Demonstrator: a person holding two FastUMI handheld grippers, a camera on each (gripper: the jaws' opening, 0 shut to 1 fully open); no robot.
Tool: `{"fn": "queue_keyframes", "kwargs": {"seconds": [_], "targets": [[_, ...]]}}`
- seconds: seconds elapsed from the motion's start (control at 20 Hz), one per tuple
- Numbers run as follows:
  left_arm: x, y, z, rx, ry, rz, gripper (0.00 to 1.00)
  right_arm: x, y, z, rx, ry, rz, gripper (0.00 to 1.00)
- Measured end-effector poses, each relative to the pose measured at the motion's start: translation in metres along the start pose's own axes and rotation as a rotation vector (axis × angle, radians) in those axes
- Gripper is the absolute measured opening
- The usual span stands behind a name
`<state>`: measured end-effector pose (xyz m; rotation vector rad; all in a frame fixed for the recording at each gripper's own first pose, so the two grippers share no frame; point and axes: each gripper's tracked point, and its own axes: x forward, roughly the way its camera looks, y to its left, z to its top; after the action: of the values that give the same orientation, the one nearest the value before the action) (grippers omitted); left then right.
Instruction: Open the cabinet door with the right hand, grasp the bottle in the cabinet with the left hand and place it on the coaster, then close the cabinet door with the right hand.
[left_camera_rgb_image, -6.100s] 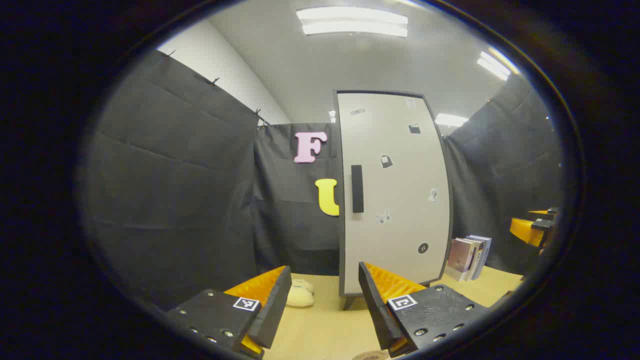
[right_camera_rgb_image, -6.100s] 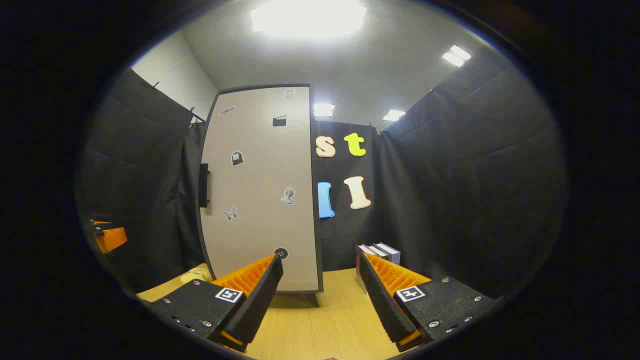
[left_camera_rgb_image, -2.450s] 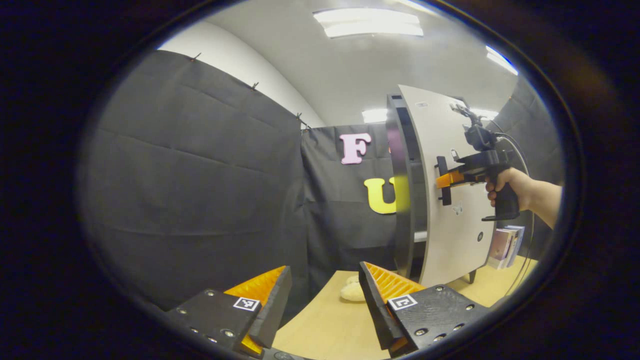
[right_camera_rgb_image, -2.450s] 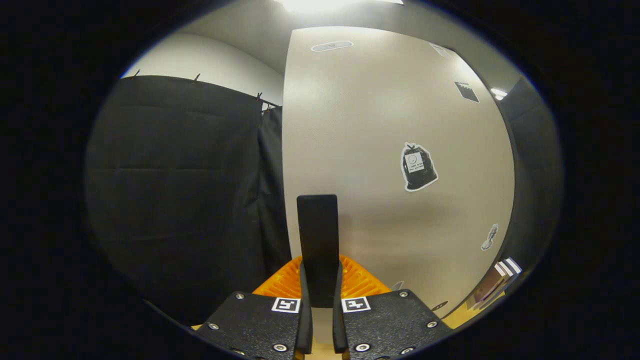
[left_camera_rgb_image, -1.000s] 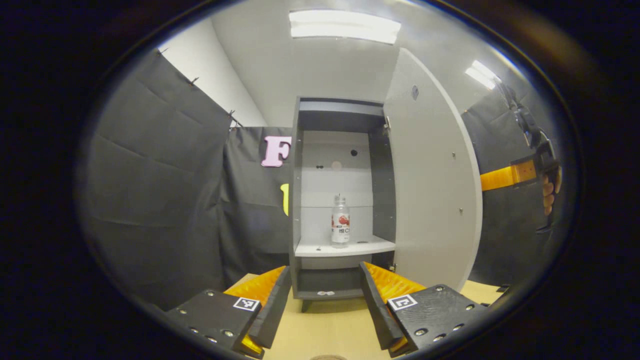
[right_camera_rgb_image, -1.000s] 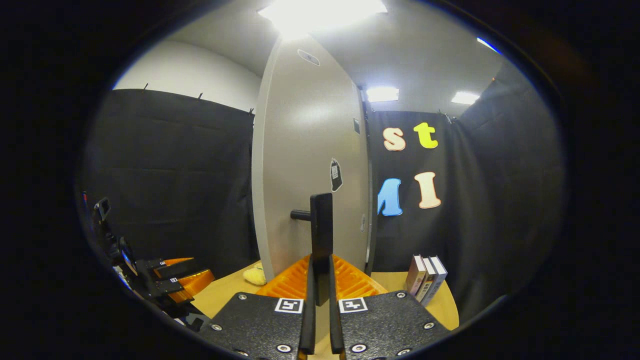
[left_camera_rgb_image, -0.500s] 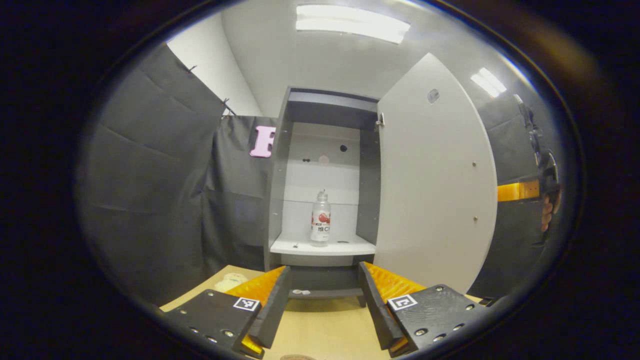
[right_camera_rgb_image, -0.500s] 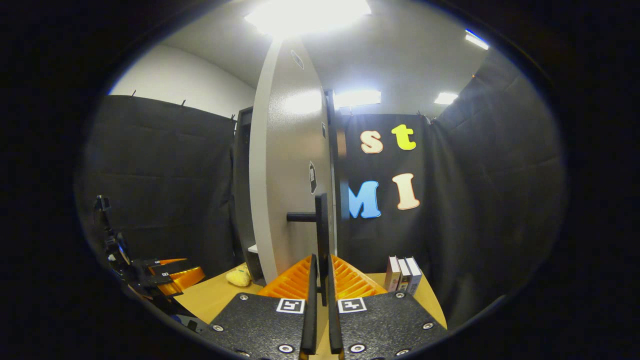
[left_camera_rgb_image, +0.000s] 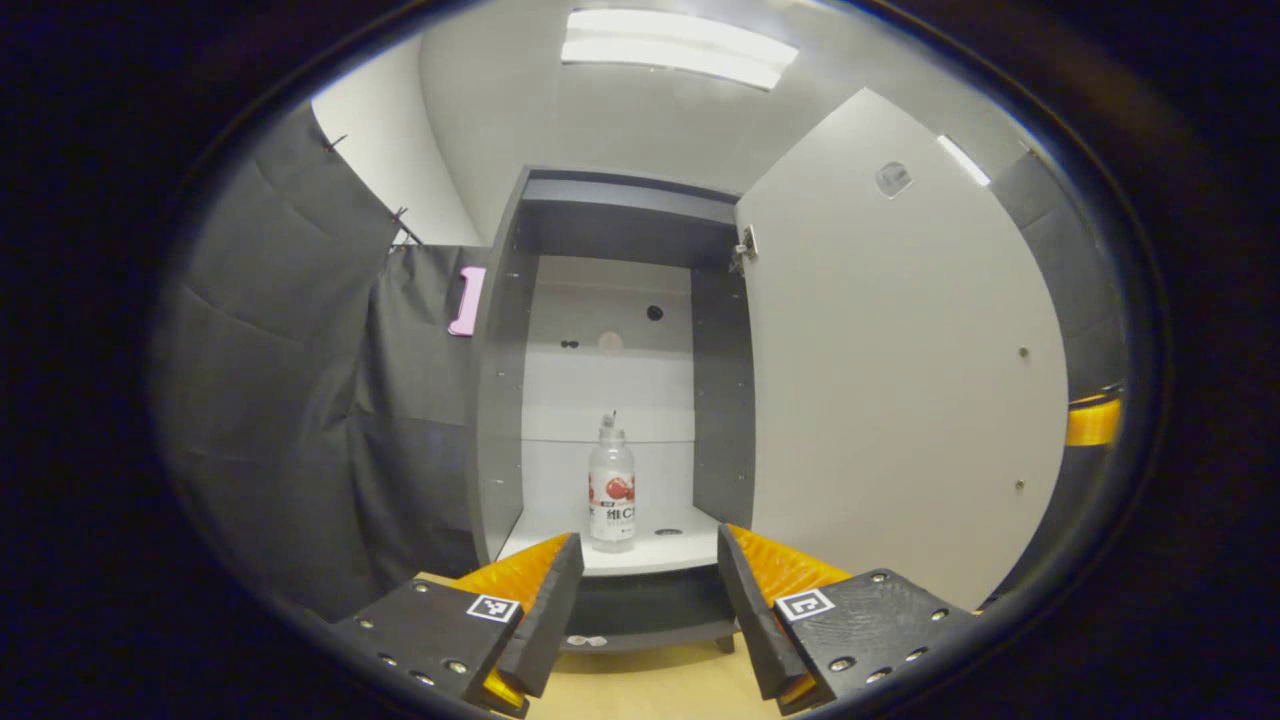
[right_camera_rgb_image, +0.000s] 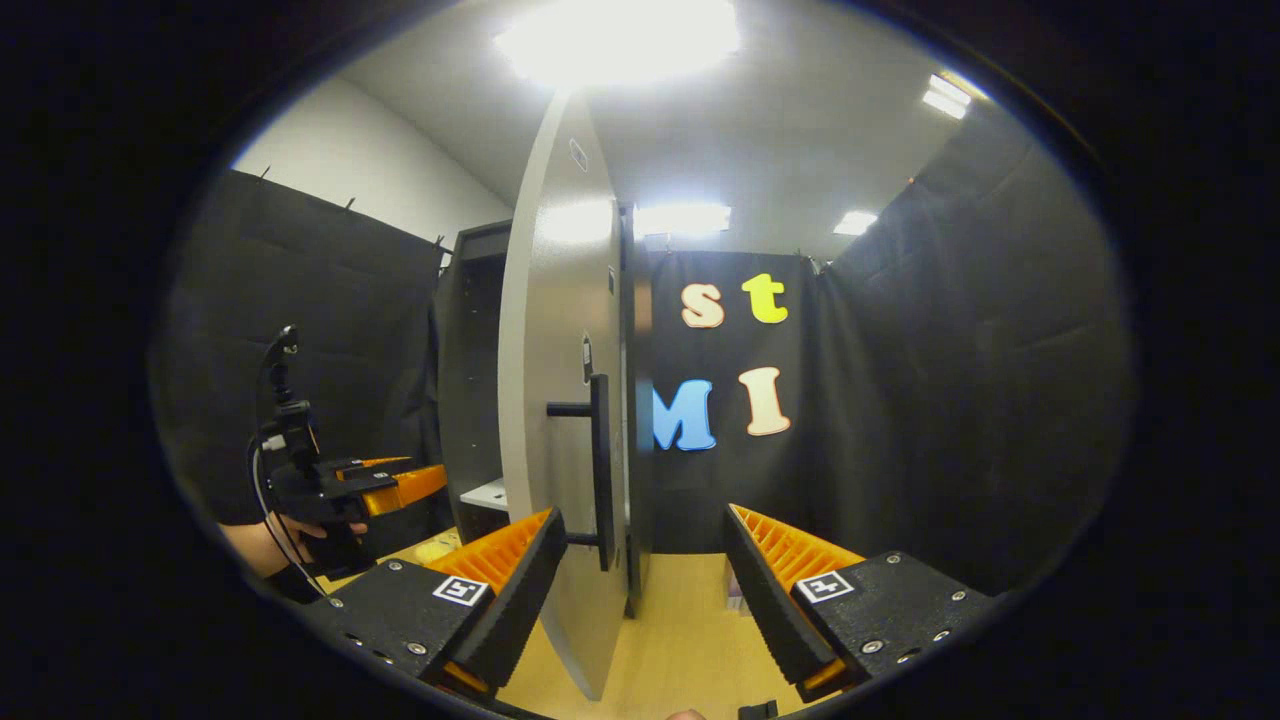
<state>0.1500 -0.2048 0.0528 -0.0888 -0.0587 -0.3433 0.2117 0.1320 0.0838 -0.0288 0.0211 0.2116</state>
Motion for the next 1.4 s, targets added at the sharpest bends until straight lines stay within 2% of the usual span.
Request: {"fn": "queue_keyframes", "kwargs": {"seconds": [0.15,0.65,0.95,1.1,1.4], "targets": [[0.039,0.005,0.002,-0.013,-0.004,-0.029,0.77,-0.006,-0.022,-0.004,-0.014,0.012,-0.124,0.96],[0.165,0.028,-0.031,0.05,0.02,-0.052,0.77,-0.021,-0.036,-0.021,0.1,0.061,-0.332,0.95],[0.224,0.039,-0.065,0.017,0.067,-0.067,0.77,-0.025,-0.043,-0.039,0.125,0.12,-0.42,0.95],[0.249,0.045,-0.08,-0.015,0.096,-0.049,0.77,-0.023,-0.044,-0.05,0.133,0.146,-0.45,0.95],[0.284,0.048,-0.102,0.046,0.128,-0.033,0.77,-0.018,-0.048,-0.056,0.129,0.16,-0.476,0.95]]}}
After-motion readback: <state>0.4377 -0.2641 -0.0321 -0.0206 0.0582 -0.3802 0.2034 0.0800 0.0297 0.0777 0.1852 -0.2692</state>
